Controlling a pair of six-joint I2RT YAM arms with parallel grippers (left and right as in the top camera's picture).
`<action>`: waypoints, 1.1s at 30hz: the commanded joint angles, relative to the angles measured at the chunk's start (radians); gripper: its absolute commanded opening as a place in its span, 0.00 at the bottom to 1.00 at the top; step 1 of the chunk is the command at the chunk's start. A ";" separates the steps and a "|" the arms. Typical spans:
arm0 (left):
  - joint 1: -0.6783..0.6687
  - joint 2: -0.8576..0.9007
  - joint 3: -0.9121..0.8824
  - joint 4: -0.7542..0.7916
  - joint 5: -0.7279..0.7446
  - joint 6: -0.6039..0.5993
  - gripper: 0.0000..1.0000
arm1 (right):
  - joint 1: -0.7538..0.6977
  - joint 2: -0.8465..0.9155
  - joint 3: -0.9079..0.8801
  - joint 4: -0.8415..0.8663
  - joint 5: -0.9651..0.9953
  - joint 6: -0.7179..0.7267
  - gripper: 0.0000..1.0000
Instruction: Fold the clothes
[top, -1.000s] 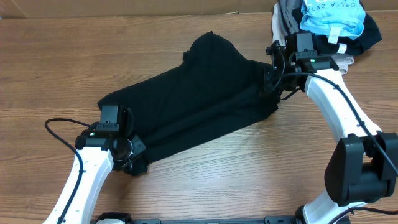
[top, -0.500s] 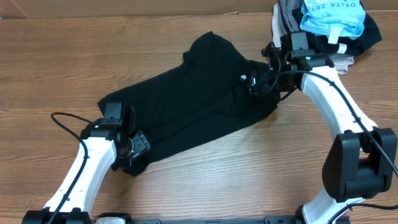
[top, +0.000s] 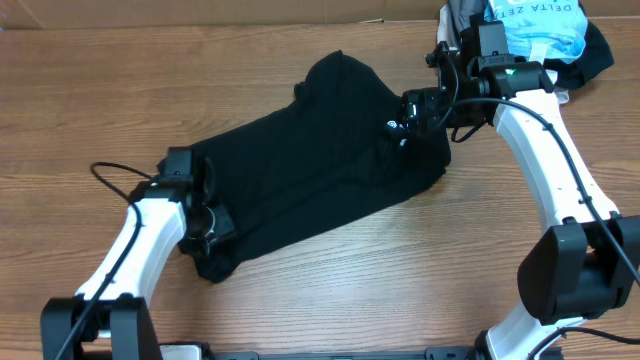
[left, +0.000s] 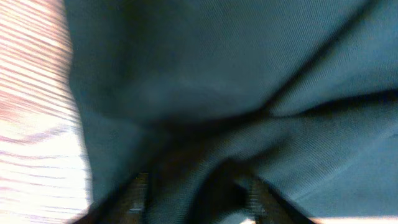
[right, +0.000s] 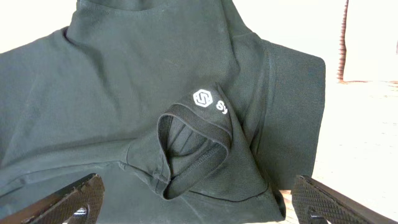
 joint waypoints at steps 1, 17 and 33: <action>-0.039 0.021 0.006 -0.018 0.144 0.014 0.28 | 0.002 -0.002 0.018 0.000 0.010 -0.009 1.00; -0.100 0.040 -0.161 0.170 -0.093 -0.088 0.15 | 0.002 -0.002 0.018 0.000 0.029 -0.009 1.00; 0.214 0.042 -0.172 0.404 -0.380 0.082 0.13 | 0.002 -0.002 0.018 -0.010 0.029 -0.008 1.00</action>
